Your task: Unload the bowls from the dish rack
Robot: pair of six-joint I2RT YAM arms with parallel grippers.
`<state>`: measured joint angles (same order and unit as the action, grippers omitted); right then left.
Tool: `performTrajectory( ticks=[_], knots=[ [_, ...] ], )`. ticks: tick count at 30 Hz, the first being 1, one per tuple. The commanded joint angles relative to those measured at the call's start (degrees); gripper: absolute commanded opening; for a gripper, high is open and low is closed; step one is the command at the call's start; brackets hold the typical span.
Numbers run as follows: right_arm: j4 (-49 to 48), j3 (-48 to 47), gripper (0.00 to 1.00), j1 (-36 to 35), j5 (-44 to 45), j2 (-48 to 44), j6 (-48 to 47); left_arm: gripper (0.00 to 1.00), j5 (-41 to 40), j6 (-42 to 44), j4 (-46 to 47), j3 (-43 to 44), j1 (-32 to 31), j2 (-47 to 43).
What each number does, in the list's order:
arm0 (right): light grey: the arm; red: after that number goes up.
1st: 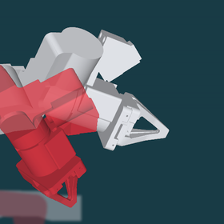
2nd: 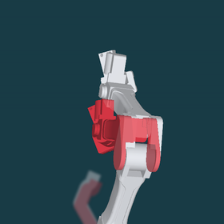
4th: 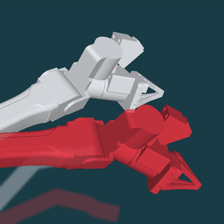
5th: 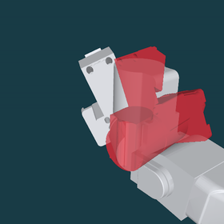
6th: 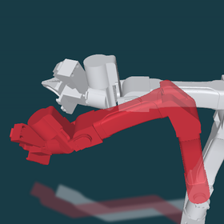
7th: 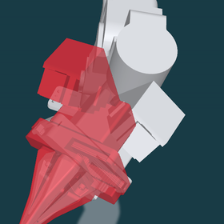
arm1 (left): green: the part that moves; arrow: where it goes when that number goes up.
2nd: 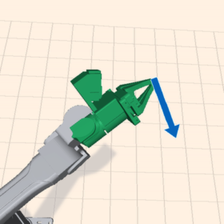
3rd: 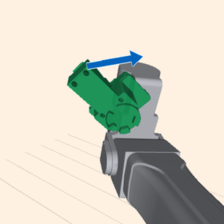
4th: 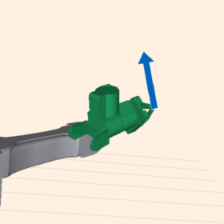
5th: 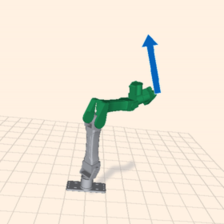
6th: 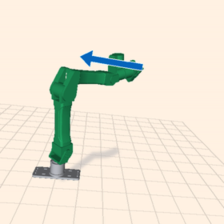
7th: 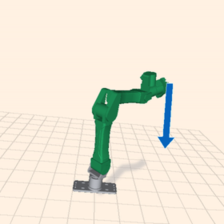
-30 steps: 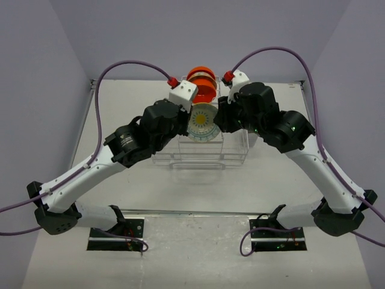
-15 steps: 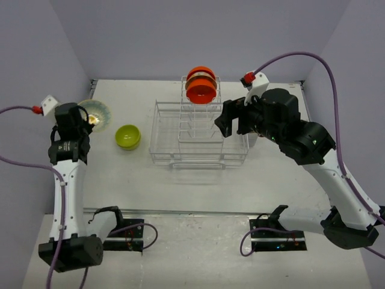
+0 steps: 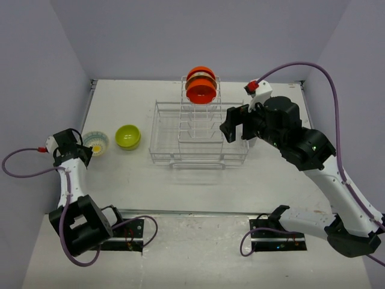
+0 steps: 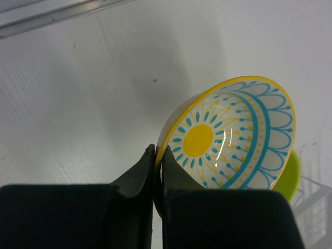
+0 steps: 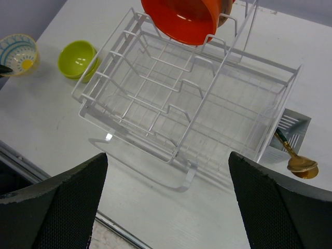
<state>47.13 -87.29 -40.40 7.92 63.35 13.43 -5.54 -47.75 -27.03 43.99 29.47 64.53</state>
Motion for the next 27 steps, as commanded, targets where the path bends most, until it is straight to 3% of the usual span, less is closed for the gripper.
performTrajectory(
  ticks=[1,10,11,13,14,19,20,24,27],
  knots=[
    [-3.36,-0.08,0.99,0.32,-0.54,-1.21,-0.95,0.00,-4.27,-5.69,7.34,-3.64,-0.64,0.68],
    [-4.07,-0.60,0.99,0.41,-0.89,0.10,-2.27,0.00,-0.44,-7.10,15.59,-11.11,-1.17,6.66],
    [-4.07,-0.43,0.99,0.41,-0.80,0.28,-2.36,0.08,-0.44,-7.10,15.69,-11.64,-1.17,6.75],
    [-3.98,-0.25,0.99,0.50,-0.72,0.89,-2.71,0.41,-1.05,-7.18,15.78,-12.17,-1.09,6.57],
    [-3.98,-0.17,0.99,0.67,-0.80,1.07,-2.80,0.52,-1.31,-7.19,15.52,-12.17,-1.17,6.31],
    [-3.98,-1.66,0.99,1.11,-0.72,2.91,-4.02,0.82,-1.40,-6.14,11.84,-10.86,-1.09,2.19],
    [-4.24,-2.70,0.99,1.20,-1.06,3.44,-4.98,0.99,-0.88,-5.61,10.52,-10.16,-1.09,-0.43],
    [-6.61,-4.30,0.99,1.12,0.24,6.25,-12.70,1.00,-1.31,0.27,5.07,-4.98,-3.10,-9.06],
    [-11.00,-4.47,0.99,1.12,6.81,8.36,-17.90,1.00,-2.37,4.93,2.68,0.82,-9.76,-14.69]
  ],
)
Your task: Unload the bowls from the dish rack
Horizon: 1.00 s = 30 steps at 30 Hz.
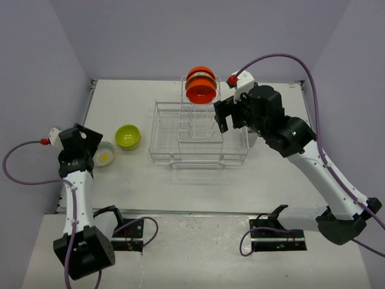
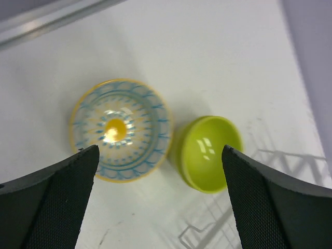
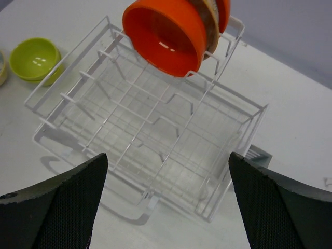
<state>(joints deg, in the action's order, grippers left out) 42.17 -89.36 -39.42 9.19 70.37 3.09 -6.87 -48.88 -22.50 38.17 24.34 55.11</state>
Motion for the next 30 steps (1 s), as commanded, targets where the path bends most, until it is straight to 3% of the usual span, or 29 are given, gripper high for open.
performTrajectory(
  ticks=[1,6,8,12,14,20,24,30],
  knots=[
    [-7.44,-2.48,0.99,0.13,7.40,2.05,-10.88,1.00,-0.95,7.73,-2.02,7.96,-9.61,-6.32],
    [-11.84,-6.52,0.97,0.13,10.59,8.98,-19.94,1.00,6.59,16.42,2.64,10.69,-22.98,-11.17],
    [-13.34,-8.45,0.84,0.13,10.06,11.10,-22.59,1.00,6.61,18.55,0.81,14.27,-26.95,-9.42],
    [-10.54,-15.65,0.81,0.13,11.19,18.39,-26.81,1.00,4.77,23.73,-3.59,17.81,-36.18,-8.09],
    [-10.18,-18.99,0.72,0.04,13.48,22.61,-27.96,1.00,5.29,25.15,-3.78,17.64,-37.17,-8.44],
    [-12.11,-19.80,0.61,0.04,12.96,27.36,-29.29,1.00,3.02,28.40,-4.39,15.09,-37.35,-10.46],
    [-14.39,-18.49,0.41,-0.31,13.39,29.21,-29.28,1.00,0.02,30.34,-4.31,15.52,-37.35,-11.78],
    [-17.21,-16.02,0.25,-0.48,15.15,30.44,-29.90,1.00,-2.17,30.95,-5.36,16.58,-37.35,-11.60]
  ],
)
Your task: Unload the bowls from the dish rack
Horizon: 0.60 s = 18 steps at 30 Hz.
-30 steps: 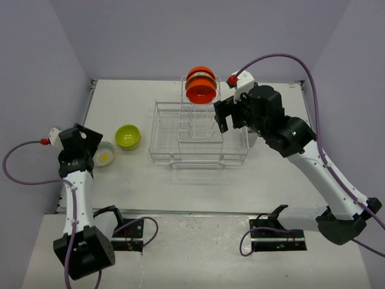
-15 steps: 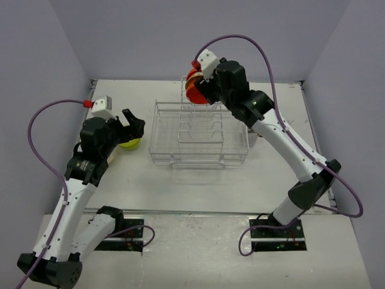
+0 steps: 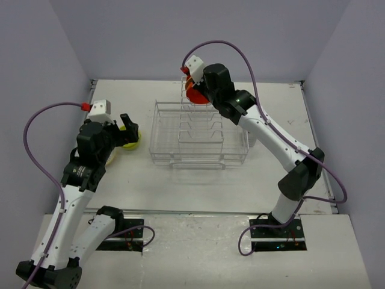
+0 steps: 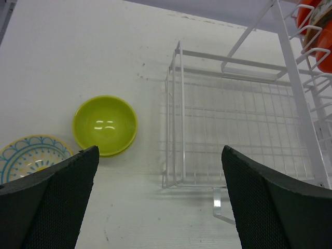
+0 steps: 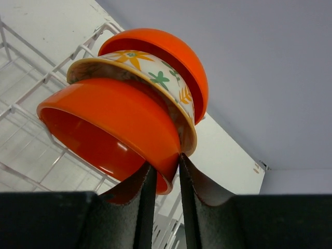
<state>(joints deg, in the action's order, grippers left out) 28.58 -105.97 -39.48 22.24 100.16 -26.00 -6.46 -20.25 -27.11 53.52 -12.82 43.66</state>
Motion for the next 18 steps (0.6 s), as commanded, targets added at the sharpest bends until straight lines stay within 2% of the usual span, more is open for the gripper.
performTrajectory(
  ticks=[1,9,14,18],
  knots=[
    [-3.97,1.03,0.24,-0.42,2.28,0.65,-0.81,1.00,-3.38,2.41,-1.01,1.67,-0.19,-0.33],
    [-8.36,5.86,0.05,-1.03,5.70,-1.72,-0.81,1.00,-4.18,2.23,-2.33,4.14,-0.19,-0.33],
    [-11.44,9.99,0.00,-1.82,6.06,-4.62,-0.37,1.00,-4.09,1.97,-2.51,6.07,-0.19,-1.47],
    [-12.41,11.58,0.00,-2.26,6.24,-5.94,-0.02,1.00,-3.65,1.44,-3.03,7.56,-0.19,-1.30]
  ],
)
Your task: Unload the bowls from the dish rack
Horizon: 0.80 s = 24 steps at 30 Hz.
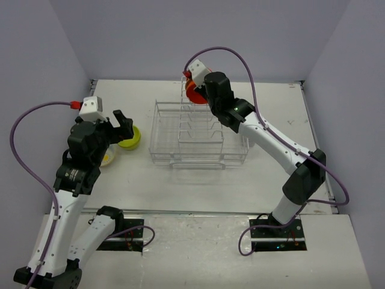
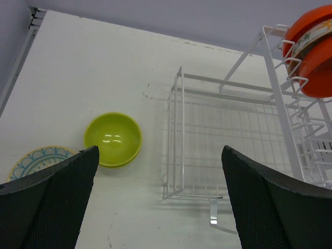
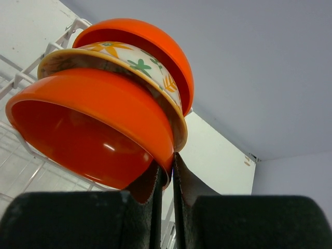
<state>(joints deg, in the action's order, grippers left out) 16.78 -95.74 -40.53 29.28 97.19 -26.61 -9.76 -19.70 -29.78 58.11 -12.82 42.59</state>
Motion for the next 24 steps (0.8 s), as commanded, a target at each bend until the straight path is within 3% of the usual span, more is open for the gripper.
performTrajectory(
  ticks=[1,16,24],
  knots=[
    [-0.52,1.52,0.00,-1.30,-0.97,-3.23,0.77,1.00,0.00,0.72,-0.37,3.33,-0.19,-0.31],
    [4.93,-1.81,0.00,-1.39,-2.21,-8.06,7.62,1.00,21.00,-1.21,0.07,19.23,-0.28,7.06],
    [8.44,-4.27,0.00,-1.39,-2.82,-9.73,10.35,1.00,27.60,-1.65,3.32,21.61,-0.45,12.16]
  ],
)
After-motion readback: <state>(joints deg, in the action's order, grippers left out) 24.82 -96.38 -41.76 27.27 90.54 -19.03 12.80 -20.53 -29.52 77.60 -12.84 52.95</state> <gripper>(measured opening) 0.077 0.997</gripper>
